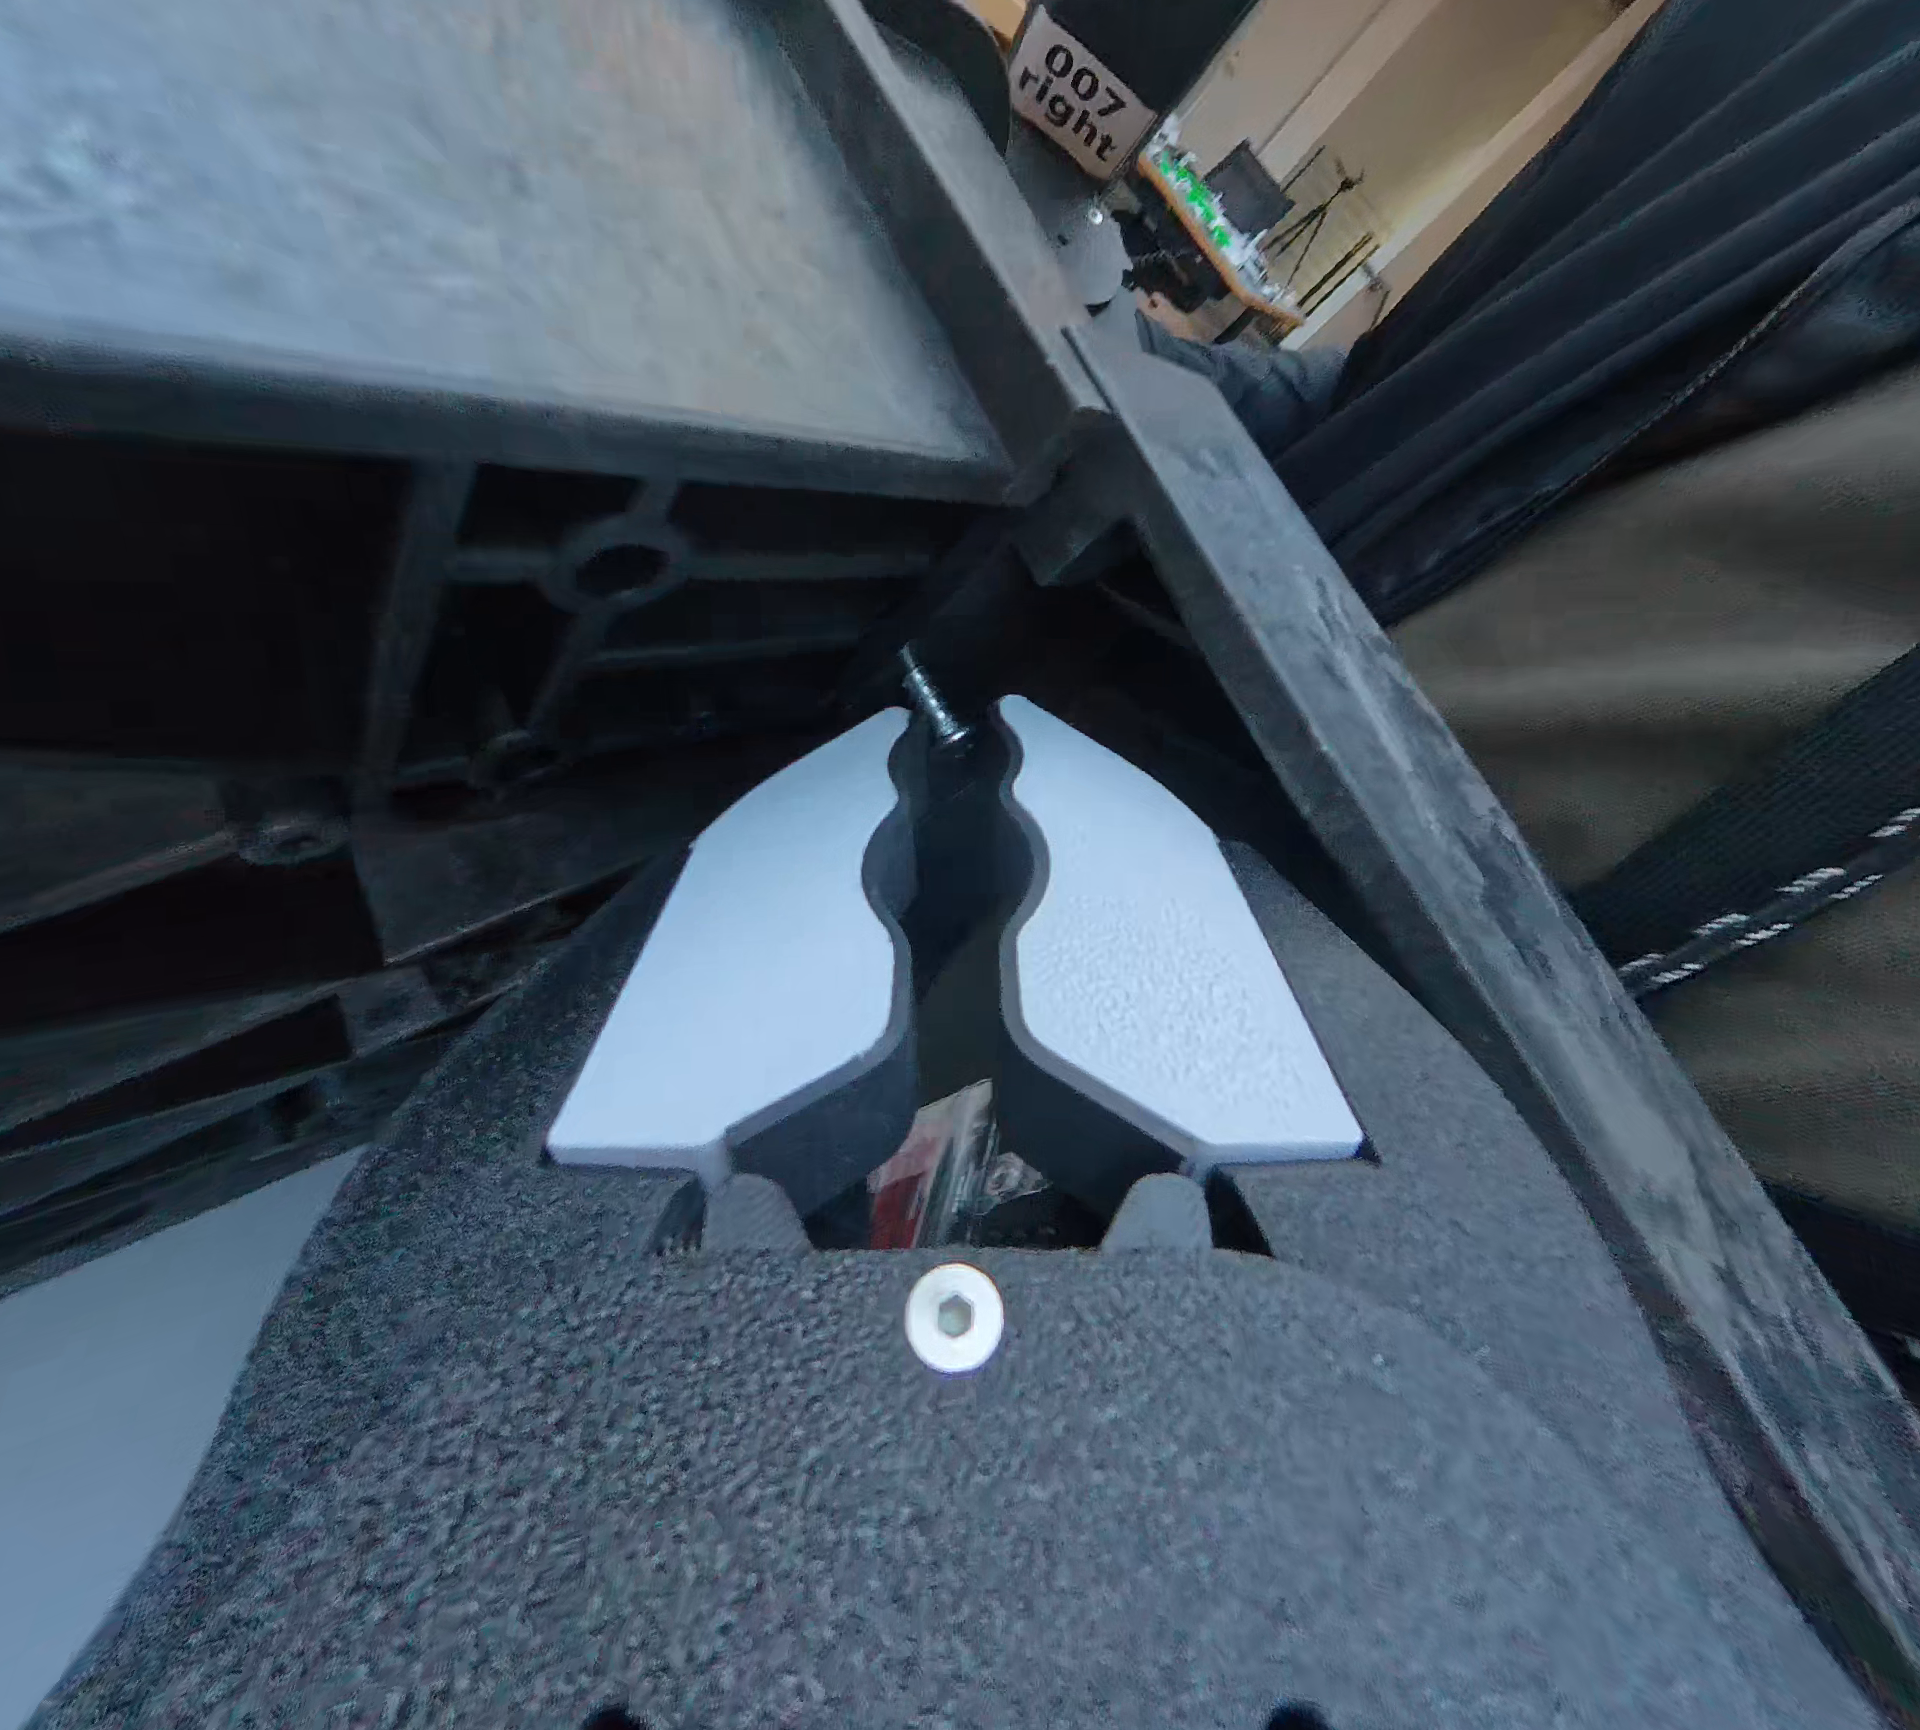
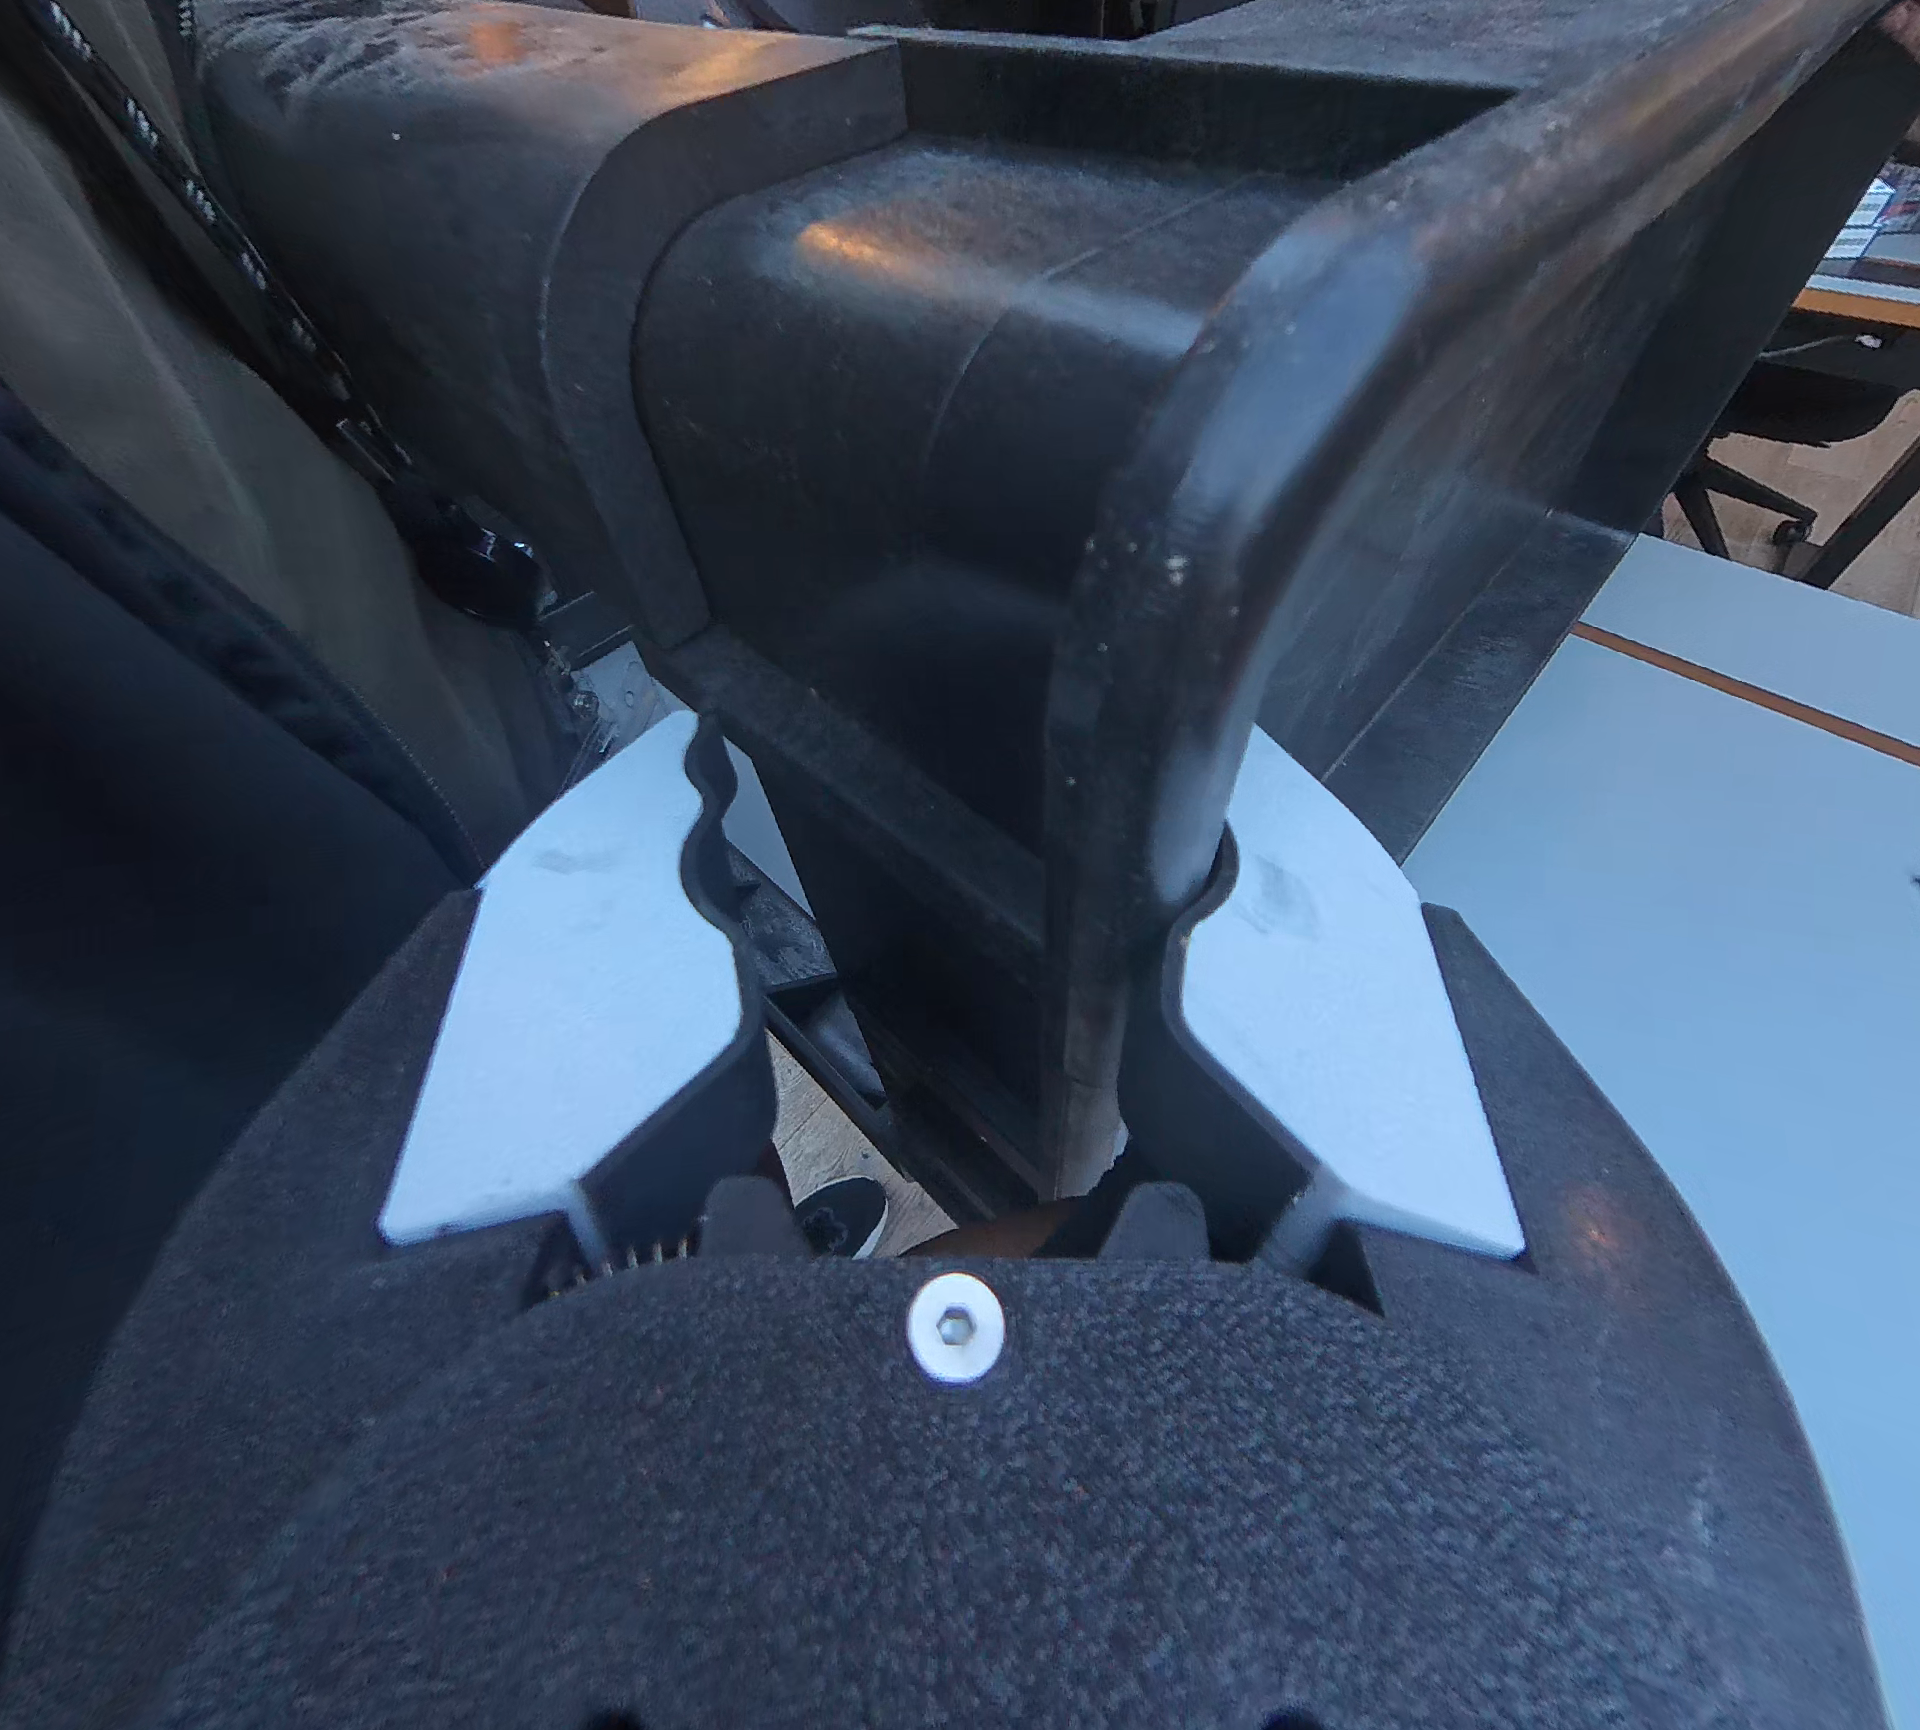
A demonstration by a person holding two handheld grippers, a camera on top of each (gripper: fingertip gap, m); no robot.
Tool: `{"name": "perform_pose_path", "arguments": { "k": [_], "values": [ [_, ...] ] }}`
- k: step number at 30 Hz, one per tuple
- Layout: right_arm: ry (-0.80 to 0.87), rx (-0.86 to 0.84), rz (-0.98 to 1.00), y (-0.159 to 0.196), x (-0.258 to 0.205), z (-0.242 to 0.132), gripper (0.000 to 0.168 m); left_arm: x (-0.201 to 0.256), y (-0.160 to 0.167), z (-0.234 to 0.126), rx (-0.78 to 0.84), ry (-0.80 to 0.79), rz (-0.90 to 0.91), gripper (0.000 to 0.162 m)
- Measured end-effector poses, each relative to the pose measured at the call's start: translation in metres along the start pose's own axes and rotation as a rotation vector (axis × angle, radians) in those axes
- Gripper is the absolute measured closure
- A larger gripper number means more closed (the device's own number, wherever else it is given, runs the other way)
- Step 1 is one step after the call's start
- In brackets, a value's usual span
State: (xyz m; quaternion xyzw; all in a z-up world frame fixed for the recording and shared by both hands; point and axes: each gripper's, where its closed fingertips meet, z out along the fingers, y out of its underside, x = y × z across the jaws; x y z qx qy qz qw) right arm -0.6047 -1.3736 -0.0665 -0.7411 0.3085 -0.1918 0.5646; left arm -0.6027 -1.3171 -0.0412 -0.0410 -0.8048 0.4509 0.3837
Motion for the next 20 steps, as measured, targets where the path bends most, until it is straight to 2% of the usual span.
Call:
{"name": "perform_pose_path", "arguments": {
  "k": [6, 20],
  "values": [
    [0.004, -0.007, 0.0, 0.0003, 0.0001, 0.0001, 0.082, -0.0012, 0.0004, 0.0001, -0.037, -0.047, 0.104, 0.152],
    [0.016, -0.018, 0.003, 0.0012, 0.0005, 0.0003, 0.08, -0.0017, 0.0003, 0.0003, -0.056, -0.056, 0.139, 0.152]
  ]
}}
